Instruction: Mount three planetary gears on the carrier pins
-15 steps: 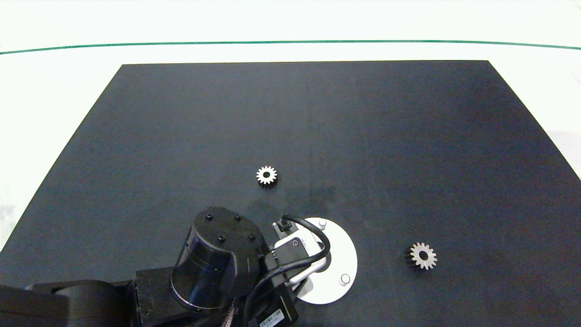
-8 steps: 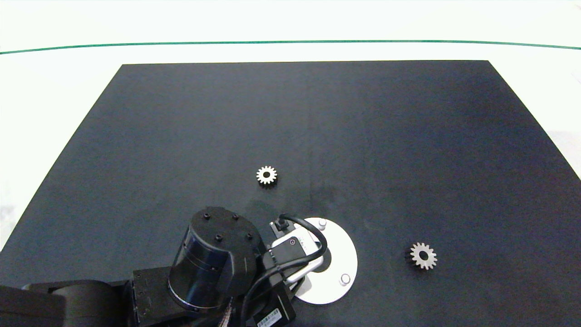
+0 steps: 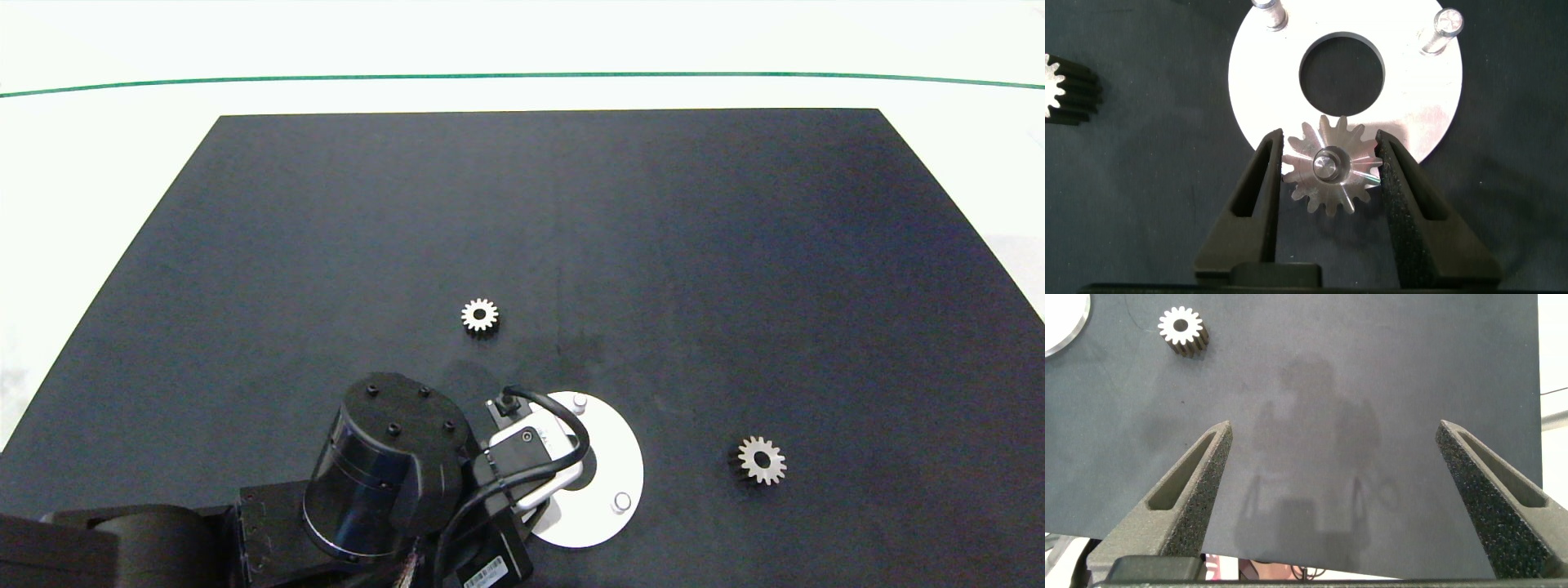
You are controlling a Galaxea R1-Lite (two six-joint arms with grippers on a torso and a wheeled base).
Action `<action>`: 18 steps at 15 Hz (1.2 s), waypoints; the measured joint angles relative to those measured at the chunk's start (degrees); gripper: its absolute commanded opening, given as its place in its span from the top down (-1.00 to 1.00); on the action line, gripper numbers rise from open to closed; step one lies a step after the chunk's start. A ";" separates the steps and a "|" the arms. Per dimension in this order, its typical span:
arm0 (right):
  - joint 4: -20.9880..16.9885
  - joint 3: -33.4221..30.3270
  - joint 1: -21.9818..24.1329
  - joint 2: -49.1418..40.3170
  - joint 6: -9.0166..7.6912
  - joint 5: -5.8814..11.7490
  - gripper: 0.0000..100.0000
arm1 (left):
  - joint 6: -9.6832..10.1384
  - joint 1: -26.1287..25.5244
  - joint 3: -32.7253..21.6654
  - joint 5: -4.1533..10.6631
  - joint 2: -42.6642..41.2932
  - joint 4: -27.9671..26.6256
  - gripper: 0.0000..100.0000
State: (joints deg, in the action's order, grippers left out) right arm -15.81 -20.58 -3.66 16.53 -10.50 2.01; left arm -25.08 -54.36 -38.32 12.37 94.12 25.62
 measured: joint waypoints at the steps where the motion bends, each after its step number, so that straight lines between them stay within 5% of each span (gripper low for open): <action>1: 0.00 0.00 0.00 0.00 0.02 0.00 -1.00 | 0.00 0.00 -0.10 -0.02 -0.02 0.09 -1.00; 9: -0.09 0.07 0.00 -0.07 0.00 0.00 -1.00 | -0.74 -0.10 -2.80 -0.09 -2.32 0.50 -1.00; 15: -0.12 0.24 -0.04 -0.27 0.00 -0.01 -1.00 | -0.96 5.52 -16.94 -0.28 -4.88 -14.19 -1.00; 18: -0.11 0.24 -0.02 -0.72 0.02 -0.01 -1.00 | -1.66 9.57 -20.00 -2.46 -2.50 -15.10 -1.00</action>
State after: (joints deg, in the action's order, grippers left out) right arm -15.92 -20.33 -3.68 15.81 -10.47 2.00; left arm -26.73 -44.79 -58.32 9.91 91.62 10.52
